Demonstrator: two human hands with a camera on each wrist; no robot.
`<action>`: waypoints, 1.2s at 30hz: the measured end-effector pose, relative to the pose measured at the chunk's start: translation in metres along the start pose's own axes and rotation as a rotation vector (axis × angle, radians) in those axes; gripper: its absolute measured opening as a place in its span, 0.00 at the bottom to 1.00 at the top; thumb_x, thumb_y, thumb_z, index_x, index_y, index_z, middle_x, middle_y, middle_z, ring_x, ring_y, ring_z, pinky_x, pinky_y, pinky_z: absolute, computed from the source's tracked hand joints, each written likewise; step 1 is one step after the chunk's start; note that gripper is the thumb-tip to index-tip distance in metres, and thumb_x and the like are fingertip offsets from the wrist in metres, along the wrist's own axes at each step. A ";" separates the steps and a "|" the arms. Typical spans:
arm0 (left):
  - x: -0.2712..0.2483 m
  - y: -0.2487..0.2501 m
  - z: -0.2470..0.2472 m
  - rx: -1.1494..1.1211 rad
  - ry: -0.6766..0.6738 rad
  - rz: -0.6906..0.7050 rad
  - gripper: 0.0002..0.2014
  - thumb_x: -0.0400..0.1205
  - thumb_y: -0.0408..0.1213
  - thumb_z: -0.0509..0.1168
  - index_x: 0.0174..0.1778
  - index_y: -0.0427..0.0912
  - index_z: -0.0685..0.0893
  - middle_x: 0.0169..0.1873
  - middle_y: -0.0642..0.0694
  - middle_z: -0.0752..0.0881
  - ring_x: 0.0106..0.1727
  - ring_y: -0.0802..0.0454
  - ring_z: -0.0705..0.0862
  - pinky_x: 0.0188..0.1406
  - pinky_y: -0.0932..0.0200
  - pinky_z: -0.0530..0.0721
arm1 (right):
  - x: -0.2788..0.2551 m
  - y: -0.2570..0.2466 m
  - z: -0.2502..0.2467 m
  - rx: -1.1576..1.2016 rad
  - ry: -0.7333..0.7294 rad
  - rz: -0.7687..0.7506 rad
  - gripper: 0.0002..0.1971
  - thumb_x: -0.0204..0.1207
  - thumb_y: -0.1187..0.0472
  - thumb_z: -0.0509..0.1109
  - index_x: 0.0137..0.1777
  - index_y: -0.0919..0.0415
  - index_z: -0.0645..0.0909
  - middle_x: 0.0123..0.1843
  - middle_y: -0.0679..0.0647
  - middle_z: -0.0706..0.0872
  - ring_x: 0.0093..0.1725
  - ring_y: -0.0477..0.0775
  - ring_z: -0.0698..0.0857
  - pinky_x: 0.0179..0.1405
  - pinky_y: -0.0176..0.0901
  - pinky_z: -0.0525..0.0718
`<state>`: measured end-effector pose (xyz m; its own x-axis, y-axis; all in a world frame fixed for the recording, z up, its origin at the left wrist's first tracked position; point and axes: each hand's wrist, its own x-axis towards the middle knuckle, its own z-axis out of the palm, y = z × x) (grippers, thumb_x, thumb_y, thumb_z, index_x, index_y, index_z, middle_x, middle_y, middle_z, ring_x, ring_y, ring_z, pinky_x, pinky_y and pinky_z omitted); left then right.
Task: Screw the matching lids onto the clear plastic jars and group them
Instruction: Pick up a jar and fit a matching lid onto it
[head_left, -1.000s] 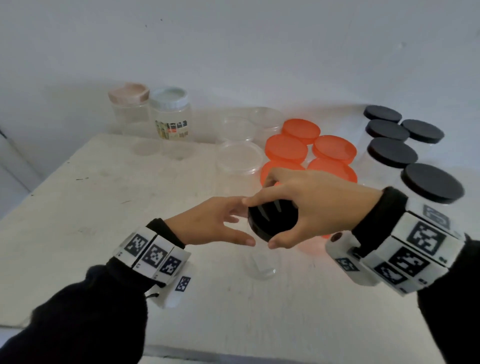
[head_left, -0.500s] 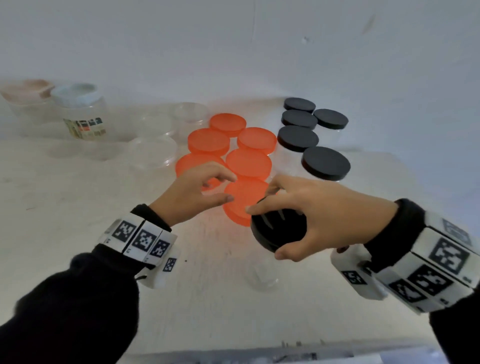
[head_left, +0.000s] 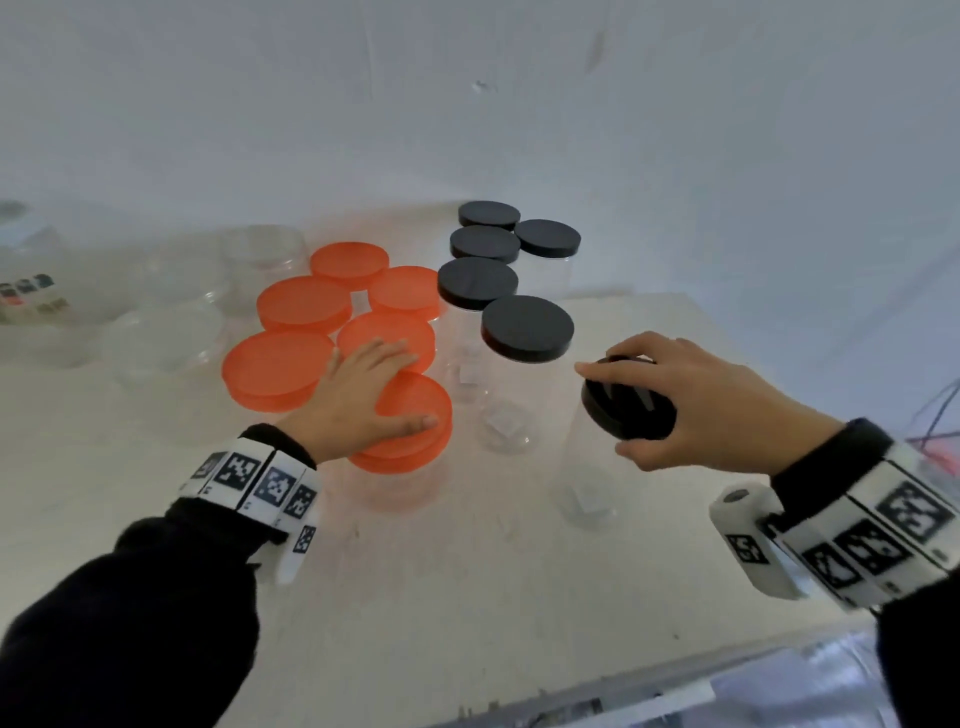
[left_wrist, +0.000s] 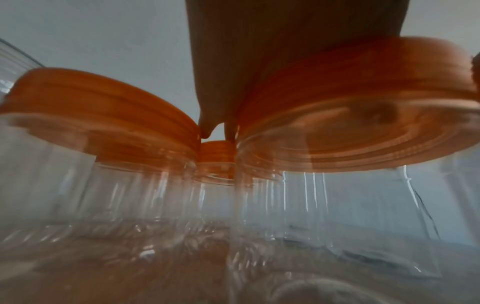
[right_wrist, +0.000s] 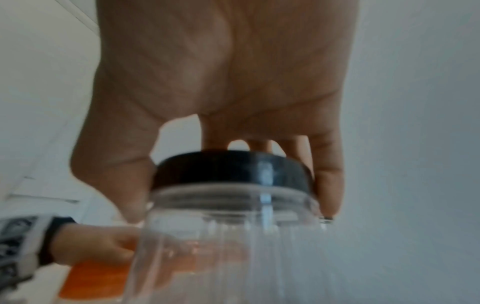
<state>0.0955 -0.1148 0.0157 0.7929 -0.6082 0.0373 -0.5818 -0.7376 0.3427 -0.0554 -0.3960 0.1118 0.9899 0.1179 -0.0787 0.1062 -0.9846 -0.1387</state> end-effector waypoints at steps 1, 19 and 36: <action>0.000 0.000 0.000 0.009 0.002 0.003 0.66 0.48 0.88 0.35 0.80 0.51 0.60 0.81 0.54 0.55 0.82 0.54 0.47 0.78 0.43 0.38 | 0.005 0.010 0.003 -0.009 0.030 0.019 0.35 0.70 0.44 0.70 0.75 0.28 0.58 0.75 0.38 0.63 0.70 0.46 0.64 0.63 0.45 0.73; -0.001 0.001 0.000 -0.040 0.029 -0.001 0.61 0.52 0.87 0.37 0.79 0.55 0.59 0.81 0.57 0.55 0.81 0.59 0.46 0.78 0.49 0.37 | 0.126 0.052 0.030 0.371 0.407 0.108 0.20 0.85 0.54 0.53 0.75 0.52 0.70 0.78 0.55 0.63 0.78 0.59 0.54 0.76 0.48 0.52; -0.013 0.000 -0.020 -0.403 0.294 0.035 0.42 0.69 0.65 0.66 0.75 0.46 0.68 0.74 0.51 0.68 0.73 0.63 0.63 0.68 0.75 0.58 | 0.124 -0.005 -0.032 0.281 0.465 0.014 0.24 0.79 0.51 0.64 0.74 0.58 0.69 0.73 0.56 0.72 0.72 0.57 0.69 0.65 0.45 0.68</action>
<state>0.0887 -0.1012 0.0341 0.8252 -0.4796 0.2983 -0.5390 -0.5107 0.6698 0.0702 -0.3806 0.1338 0.9350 -0.0266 0.3535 0.1270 -0.9058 -0.4042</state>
